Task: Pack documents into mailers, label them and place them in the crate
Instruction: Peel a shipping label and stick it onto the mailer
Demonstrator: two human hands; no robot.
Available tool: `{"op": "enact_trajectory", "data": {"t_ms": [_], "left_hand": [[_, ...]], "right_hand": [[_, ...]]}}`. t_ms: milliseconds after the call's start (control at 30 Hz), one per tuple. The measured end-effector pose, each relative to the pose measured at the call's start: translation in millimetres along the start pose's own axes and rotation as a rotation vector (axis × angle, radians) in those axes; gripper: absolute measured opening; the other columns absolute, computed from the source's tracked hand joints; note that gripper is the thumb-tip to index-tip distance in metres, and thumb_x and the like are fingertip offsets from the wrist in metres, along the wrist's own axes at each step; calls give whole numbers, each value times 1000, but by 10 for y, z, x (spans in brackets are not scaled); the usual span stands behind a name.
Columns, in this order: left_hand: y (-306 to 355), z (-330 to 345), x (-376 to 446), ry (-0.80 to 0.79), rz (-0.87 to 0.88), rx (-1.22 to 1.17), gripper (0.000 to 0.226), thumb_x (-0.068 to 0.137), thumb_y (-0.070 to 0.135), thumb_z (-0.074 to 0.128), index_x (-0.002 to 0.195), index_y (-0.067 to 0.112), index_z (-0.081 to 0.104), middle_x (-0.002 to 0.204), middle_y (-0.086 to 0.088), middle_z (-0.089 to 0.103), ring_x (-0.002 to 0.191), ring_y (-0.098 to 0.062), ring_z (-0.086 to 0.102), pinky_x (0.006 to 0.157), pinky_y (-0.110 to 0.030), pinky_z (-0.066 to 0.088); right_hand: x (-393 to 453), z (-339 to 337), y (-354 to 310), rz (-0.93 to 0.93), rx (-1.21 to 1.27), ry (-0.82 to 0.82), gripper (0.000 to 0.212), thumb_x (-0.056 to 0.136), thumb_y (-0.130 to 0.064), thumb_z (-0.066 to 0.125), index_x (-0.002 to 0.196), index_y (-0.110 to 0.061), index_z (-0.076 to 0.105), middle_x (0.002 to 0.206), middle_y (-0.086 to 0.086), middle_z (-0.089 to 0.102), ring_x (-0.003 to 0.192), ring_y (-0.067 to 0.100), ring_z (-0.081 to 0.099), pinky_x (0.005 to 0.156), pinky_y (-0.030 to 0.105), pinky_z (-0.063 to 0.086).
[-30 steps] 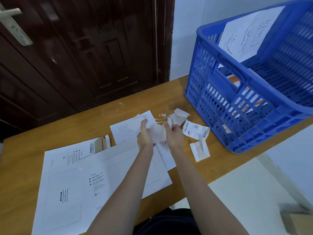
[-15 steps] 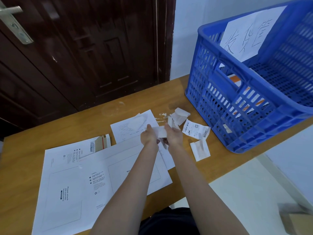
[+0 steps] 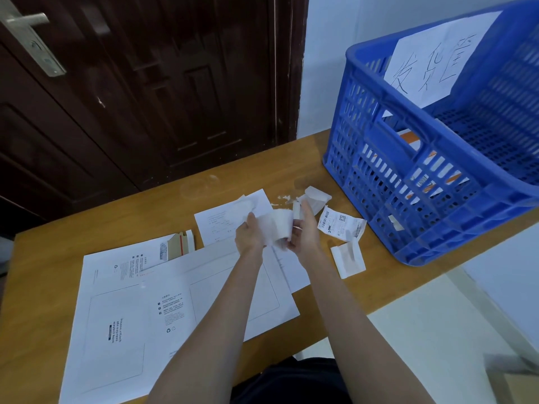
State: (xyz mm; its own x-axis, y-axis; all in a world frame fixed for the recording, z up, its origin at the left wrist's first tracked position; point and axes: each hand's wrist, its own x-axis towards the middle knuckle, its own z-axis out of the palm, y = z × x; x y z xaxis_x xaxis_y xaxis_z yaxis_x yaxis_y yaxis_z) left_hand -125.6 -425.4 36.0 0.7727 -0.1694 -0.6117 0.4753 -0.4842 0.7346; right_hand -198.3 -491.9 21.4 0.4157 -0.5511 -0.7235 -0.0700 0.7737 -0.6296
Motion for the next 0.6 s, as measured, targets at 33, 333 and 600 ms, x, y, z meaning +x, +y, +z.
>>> {"op": "enact_trajectory", "data": {"t_ms": [33,333,600], "left_hand": [[-19,16,-28,4,53,56,50,100,44,33,116,4,59,113,-13,61,102,-31,57,86,-39,53],[-6,48,-118,95,271,310,54,102,38,31,100,-3,67,105,-18,67,100,-31,62,88,-36,46],[-6,43,-19,92,-40,-44,46,101,38,36,116,1,59,115,-17,61,99,-32,57,89,-37,51]], "right_hand": [[9,5,2,-26,-56,2,59,81,-67,55,106,-14,60,88,7,65,76,18,63,58,26,50],[89,87,108,-175,-365,129,39,79,-37,74,106,-10,67,100,3,68,96,22,64,86,36,54],[59,11,16,-104,-181,81,31,82,-28,73,105,-13,58,93,0,61,94,21,57,87,32,48]]}}
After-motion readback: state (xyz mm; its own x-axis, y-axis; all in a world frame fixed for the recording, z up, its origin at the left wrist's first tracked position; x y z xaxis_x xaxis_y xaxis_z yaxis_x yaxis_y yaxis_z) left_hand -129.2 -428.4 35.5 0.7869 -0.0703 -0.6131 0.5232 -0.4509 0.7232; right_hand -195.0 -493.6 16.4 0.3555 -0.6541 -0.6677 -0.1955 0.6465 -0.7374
